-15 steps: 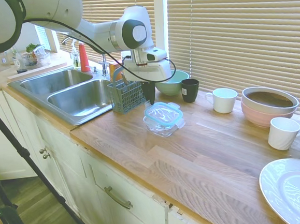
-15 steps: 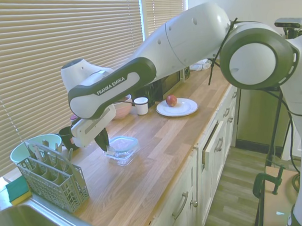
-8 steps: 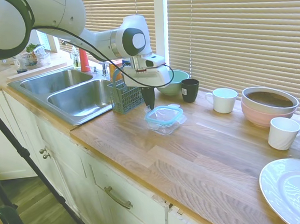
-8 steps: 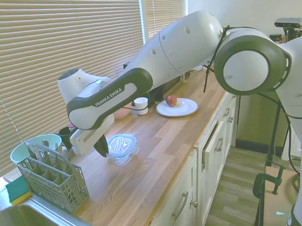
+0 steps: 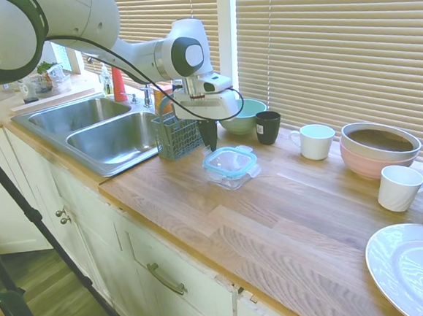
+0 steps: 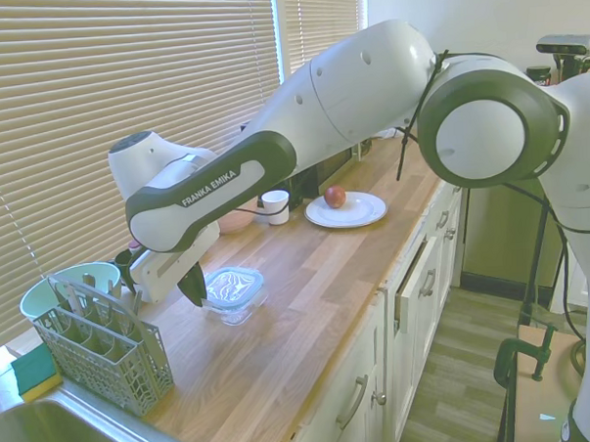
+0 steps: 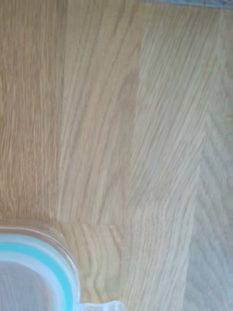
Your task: Cover the lid of the food container
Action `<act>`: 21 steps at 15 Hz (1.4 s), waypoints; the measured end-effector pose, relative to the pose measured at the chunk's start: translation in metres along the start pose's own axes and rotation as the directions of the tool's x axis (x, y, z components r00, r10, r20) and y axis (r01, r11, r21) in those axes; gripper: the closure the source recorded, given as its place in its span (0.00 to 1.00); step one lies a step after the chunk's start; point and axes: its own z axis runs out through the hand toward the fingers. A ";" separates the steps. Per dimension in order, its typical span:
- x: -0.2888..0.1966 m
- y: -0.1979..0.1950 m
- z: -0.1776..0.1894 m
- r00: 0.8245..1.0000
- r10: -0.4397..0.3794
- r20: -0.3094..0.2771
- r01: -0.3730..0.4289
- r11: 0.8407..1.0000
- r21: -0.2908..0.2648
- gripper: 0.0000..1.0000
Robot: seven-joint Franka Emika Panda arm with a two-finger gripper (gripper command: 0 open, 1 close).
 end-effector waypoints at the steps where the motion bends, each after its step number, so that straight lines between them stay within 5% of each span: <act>1: 0.001 0.001 0.000 1.000 0.006 0.005 -0.006 1.000 0.001 0.00; 13: 0.004 0.001 0.001 0.999 0.025 0.026 -0.025 1.000 -0.005 0.00; 17: -0.001 0.015 -0.040 0.999 0.038 0.020 -0.039 0.998 0.047 0.00; 21: -0.020 0.074 -0.078 0.997 0.052 0.052 -0.056 0.996 0.075 0.00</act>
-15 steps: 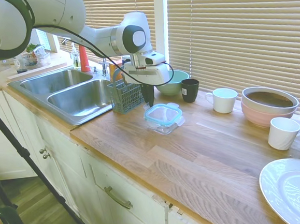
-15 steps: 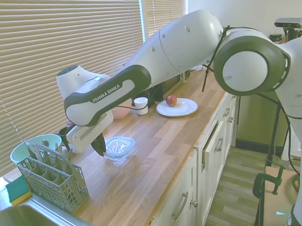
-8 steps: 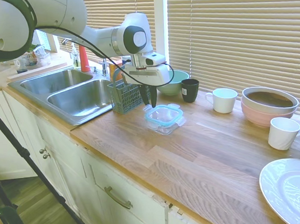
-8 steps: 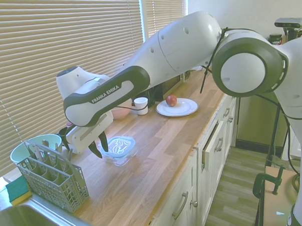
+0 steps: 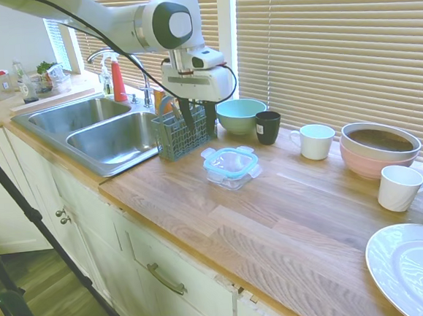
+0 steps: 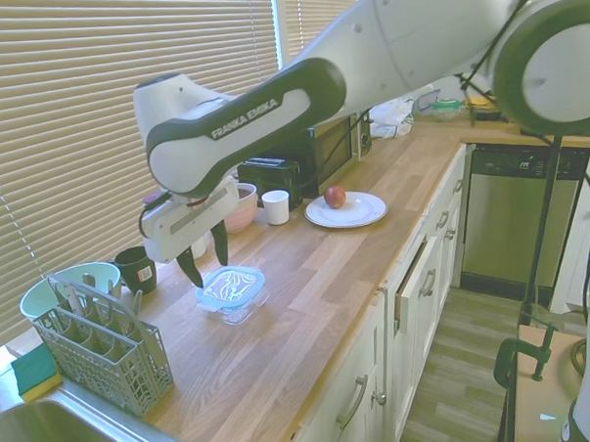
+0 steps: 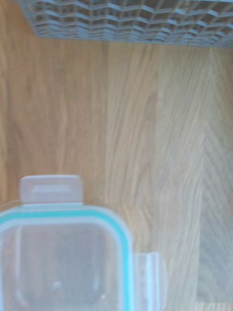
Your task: Cover the lid of the food container
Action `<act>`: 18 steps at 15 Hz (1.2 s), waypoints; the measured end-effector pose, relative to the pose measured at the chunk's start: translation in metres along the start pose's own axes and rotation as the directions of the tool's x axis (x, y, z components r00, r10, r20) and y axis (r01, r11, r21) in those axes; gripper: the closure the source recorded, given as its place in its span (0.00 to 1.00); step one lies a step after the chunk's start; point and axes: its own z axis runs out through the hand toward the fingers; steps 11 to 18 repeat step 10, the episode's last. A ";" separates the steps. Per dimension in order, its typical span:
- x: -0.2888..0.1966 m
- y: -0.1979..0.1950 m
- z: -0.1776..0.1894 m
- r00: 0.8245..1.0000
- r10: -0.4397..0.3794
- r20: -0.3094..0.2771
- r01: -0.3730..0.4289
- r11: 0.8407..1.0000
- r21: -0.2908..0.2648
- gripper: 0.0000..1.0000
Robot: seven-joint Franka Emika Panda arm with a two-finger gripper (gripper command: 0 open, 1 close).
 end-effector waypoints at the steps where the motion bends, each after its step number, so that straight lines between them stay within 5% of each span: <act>1: 0.000 0.020 -0.003 1.000 0.007 0.010 -0.007 1.000 -0.001 0.00; 5: -0.004 0.100 0.003 0.999 0.017 0.038 -0.017 1.000 0.007 0.00; 10: -0.046 0.166 0.063 0.997 0.031 0.072 -0.032 0.999 0.011 0.00; 18: -0.046 0.166 0.063 0.997 0.031 0.072 -0.032 0.999 0.011 0.00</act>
